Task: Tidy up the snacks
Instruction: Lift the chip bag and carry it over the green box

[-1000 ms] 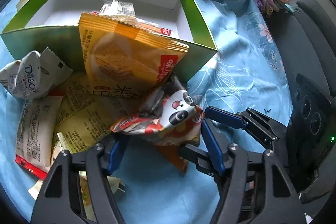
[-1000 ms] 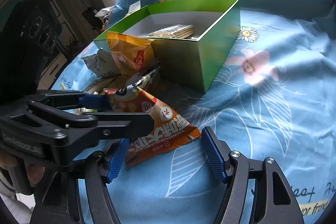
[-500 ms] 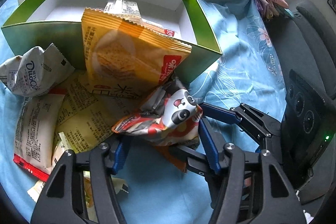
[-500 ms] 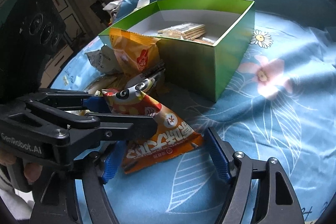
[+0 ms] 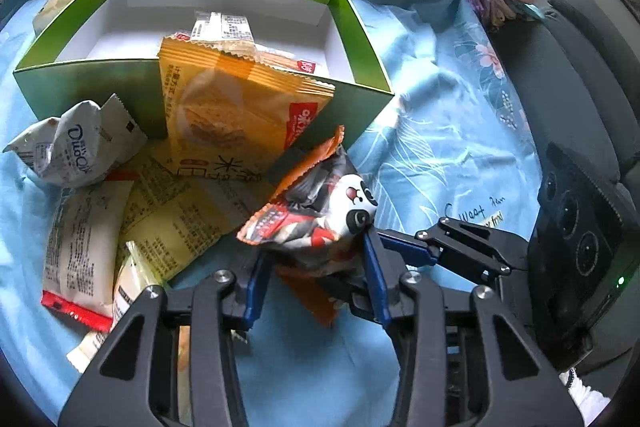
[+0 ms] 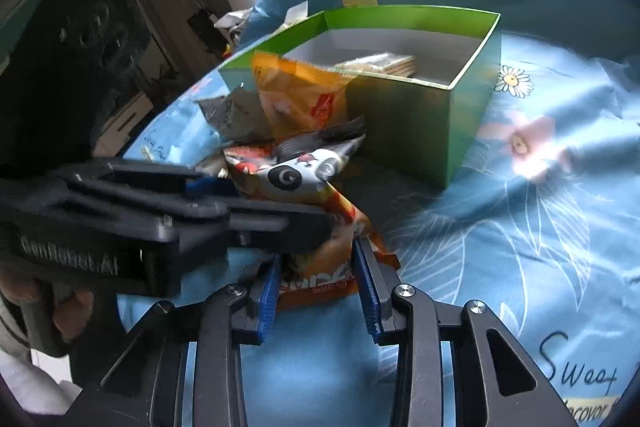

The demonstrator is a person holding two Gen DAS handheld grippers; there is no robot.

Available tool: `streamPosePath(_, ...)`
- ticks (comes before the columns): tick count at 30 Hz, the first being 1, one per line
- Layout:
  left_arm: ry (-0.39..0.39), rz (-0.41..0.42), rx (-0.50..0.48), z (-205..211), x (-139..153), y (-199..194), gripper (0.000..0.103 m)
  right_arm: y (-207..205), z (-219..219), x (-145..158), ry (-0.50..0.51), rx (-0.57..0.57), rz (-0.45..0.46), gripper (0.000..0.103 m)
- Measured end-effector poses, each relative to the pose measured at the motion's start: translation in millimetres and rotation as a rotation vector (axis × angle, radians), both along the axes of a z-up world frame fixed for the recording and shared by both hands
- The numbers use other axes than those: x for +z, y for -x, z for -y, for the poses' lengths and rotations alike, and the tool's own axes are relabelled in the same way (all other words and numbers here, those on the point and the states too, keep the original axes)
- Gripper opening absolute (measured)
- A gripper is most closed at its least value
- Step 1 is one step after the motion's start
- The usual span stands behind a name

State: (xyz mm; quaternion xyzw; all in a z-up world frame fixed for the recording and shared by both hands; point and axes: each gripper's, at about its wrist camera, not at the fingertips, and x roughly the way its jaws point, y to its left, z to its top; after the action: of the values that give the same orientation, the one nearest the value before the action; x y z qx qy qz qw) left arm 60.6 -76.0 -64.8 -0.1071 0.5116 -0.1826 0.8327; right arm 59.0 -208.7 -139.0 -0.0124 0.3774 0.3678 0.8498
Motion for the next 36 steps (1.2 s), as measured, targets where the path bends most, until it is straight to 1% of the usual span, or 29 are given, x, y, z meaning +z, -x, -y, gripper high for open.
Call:
streamPosePath(4,-0.014,0.018,-0.015,3,6,9,0.042,10,2,1,-0.03,-0.013,-0.005,0.036)
streamPosePath(8,-0.002,0.049,-0.027,1,19,18,0.042,20,4,10,-0.043,-0.021,0.01,0.036)
streamPosePath(12,-0.012,0.107,-0.035,2,38,25,0.042,29,4,30,-0.045,-0.021,0.061,0.036)
streamPosePath(16,-0.02,0.162,-0.032,0,58,20,0.041,29,1,51,-0.059,-0.023,0.109,0.036)
streamPosePath(20,-0.024,0.21,-0.027,-7,80,9,0.041,20,-5,74,-0.067,-0.025,0.162,0.036)
streamPosePath(27,-0.037,0.254,-0.014,-21,102,-17,0.041,-8,-19,104,-0.083,-0.025,0.209,0.036)
streamPosePath(36,-0.012,0.236,0.003,-36,107,-62,0.041,-50,-32,112,-0.09,-0.033,0.202,0.036)
